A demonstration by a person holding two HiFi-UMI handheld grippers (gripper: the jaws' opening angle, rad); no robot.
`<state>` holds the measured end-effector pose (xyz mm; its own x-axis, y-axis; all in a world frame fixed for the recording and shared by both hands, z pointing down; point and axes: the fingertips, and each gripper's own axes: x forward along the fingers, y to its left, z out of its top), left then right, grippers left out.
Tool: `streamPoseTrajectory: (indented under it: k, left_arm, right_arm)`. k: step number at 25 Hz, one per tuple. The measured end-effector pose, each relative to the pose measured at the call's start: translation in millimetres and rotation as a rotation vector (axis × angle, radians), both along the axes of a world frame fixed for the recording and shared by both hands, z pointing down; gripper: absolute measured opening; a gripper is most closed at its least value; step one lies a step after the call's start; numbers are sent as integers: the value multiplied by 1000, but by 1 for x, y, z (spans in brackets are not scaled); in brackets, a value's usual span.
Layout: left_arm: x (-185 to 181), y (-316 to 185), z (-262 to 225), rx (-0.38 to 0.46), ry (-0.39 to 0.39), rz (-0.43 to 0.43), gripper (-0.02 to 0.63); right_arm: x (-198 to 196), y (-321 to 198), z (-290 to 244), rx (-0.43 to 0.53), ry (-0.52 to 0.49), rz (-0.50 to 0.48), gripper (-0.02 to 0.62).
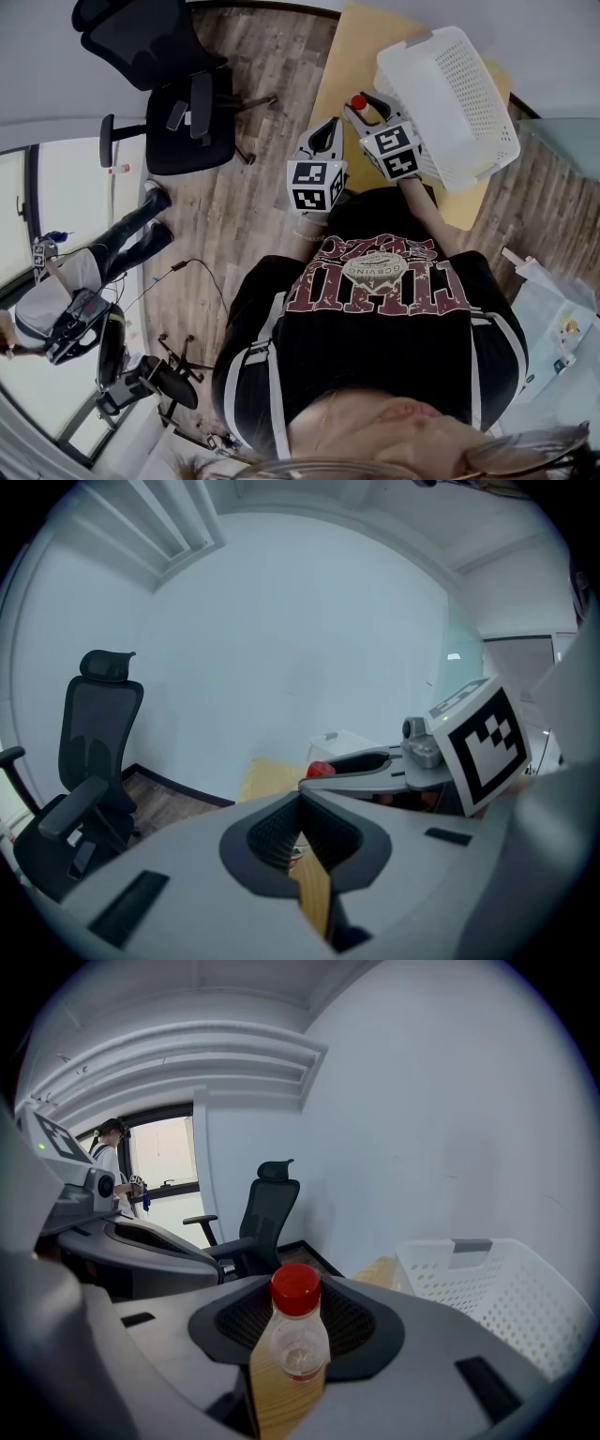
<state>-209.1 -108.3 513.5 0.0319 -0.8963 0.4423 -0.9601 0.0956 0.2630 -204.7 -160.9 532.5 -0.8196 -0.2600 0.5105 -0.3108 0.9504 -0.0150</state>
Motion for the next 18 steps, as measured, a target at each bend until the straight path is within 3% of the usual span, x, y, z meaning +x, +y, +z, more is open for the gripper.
streamPoseTrajectory:
  k: [18]
  left_arm:
    - [12,0,-20,44,-37,-56,48]
  right_arm:
    - [20,-1,-28,6,-69,-9,167]
